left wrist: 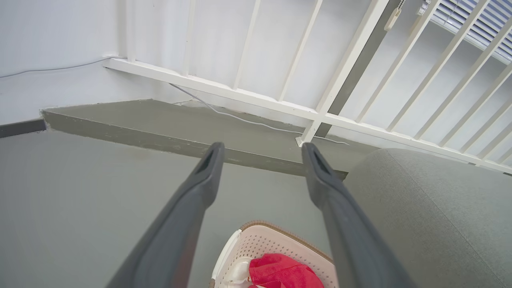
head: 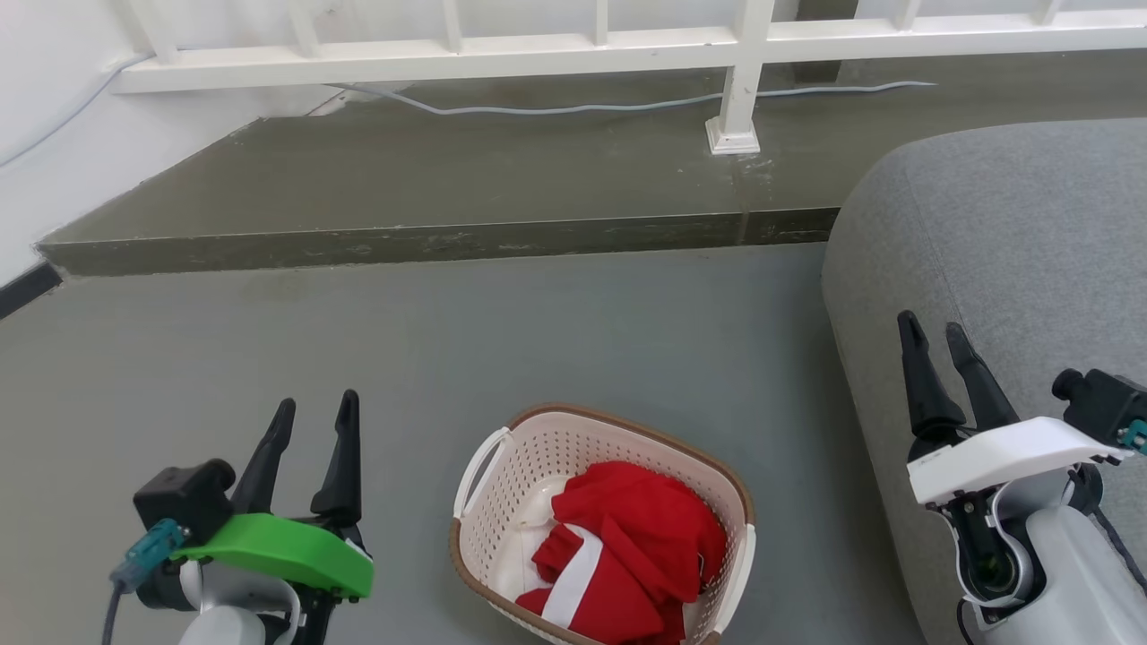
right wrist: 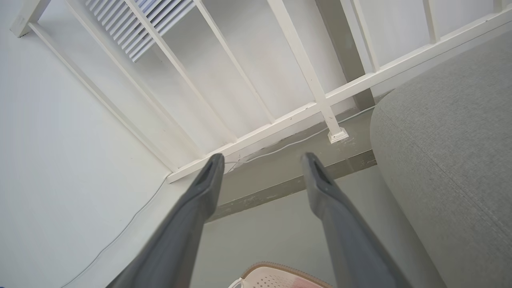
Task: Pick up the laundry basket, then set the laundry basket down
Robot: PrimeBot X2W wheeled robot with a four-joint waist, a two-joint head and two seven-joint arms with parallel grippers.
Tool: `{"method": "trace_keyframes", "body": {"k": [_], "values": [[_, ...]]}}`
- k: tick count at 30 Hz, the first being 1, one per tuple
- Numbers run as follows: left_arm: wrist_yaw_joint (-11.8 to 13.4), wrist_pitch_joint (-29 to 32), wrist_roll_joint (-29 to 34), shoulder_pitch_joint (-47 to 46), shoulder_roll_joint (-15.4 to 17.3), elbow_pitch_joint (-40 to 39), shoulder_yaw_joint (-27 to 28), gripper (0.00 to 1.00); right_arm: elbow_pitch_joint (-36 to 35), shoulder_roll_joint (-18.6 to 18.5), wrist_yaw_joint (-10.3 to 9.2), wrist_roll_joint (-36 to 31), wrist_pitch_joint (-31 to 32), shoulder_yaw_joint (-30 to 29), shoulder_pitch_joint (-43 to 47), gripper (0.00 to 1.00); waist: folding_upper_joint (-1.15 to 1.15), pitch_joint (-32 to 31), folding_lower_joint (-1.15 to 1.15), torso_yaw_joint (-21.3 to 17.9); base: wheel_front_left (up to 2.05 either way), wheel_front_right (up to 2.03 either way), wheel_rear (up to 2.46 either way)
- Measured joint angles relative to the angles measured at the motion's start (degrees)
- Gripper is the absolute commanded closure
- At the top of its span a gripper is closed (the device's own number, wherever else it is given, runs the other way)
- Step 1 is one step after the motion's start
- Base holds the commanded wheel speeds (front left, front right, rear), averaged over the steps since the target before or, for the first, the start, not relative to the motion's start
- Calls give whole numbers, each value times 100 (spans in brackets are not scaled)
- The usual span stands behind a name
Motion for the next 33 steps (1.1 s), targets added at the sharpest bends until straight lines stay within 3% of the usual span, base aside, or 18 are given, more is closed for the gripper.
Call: {"method": "trace_keyframes", "body": {"k": [20, 33], "values": [[0, -415, 1664, -12, -34, -165, -152, 0, 43, 1, -49, -1610, -404, 135, -108, 0, 0, 14, 0, -15, 0, 0, 0], [-35, -419, 1694, -15, -77, -167, -90, 0, 134, 77, -43, -1751, -430, 109, -120, 0, 0, 12, 0, -23, 0, 0, 0]]}}
